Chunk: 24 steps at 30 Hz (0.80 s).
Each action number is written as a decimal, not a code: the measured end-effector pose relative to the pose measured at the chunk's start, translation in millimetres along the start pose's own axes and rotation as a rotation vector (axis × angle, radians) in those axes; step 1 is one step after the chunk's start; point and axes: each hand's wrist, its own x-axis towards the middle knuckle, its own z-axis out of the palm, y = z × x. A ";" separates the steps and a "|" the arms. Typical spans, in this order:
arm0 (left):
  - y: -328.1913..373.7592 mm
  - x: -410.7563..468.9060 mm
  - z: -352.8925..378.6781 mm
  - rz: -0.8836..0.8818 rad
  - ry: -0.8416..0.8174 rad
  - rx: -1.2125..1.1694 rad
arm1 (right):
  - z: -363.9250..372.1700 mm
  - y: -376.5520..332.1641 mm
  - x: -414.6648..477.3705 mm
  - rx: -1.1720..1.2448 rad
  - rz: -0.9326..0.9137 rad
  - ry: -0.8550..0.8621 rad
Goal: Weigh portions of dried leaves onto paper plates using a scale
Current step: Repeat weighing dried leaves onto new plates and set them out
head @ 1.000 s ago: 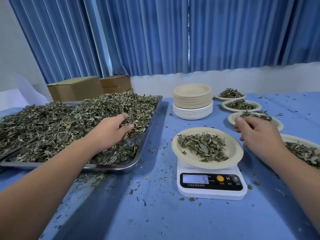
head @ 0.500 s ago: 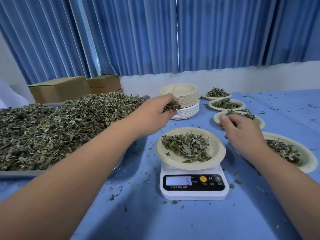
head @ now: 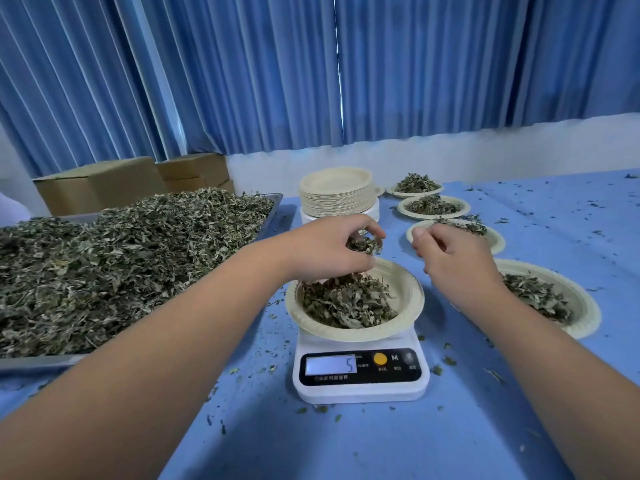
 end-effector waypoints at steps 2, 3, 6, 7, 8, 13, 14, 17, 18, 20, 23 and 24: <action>-0.4 -0.6 -2.0 0.000 -0.015 -0.008 | -0.3 0.1 -0.5 0.003 0.001 0.000; -1.4 -1.0 -2.7 0.001 -0.023 0.004 | -0.5 0.1 -0.6 0.005 0.001 0.001; -5.1 -4.3 -5.0 -0.016 -0.029 0.006 | -0.3 0.2 -0.5 0.006 -0.002 0.002; -6.8 -6.2 -5.7 -0.018 -0.013 -0.004 | -0.2 0.3 -0.4 0.005 -0.003 0.002; -8.4 -8.5 -6.6 -0.018 0.013 -0.014 | -0.1 0.5 -0.4 0.004 -0.003 0.000; -19.5 -31.4 0.8 0.009 0.451 -0.244 | 0.4 1.4 0.2 0.003 -0.010 -0.005; -22.5 -37.5 5.8 -0.006 0.570 -0.312 | 0.6 1.6 -0.1 0.004 -0.009 -0.006; -32.8 -51.2 20.9 -0.119 0.784 -0.485 | 2.0 1.5 -0.4 -0.008 -0.004 -0.015; -35.1 -53.8 23.8 -0.159 0.801 -0.505 | 1.6 1.2 -0.7 -0.009 -0.003 -0.020; -39.2 -56.9 27.3 -0.212 0.819 -0.520 | 0.6 -0.3 -1.5 -0.004 0.001 -0.043; -43.6 -59.0 31.2 -0.263 0.820 -0.472 | -0.4 -0.1 -1.9 -0.010 0.017 -0.082; -45.1 -59.1 32.4 -0.280 0.813 -0.423 | -1.5 0.8 -1.8 -0.006 0.027 -0.091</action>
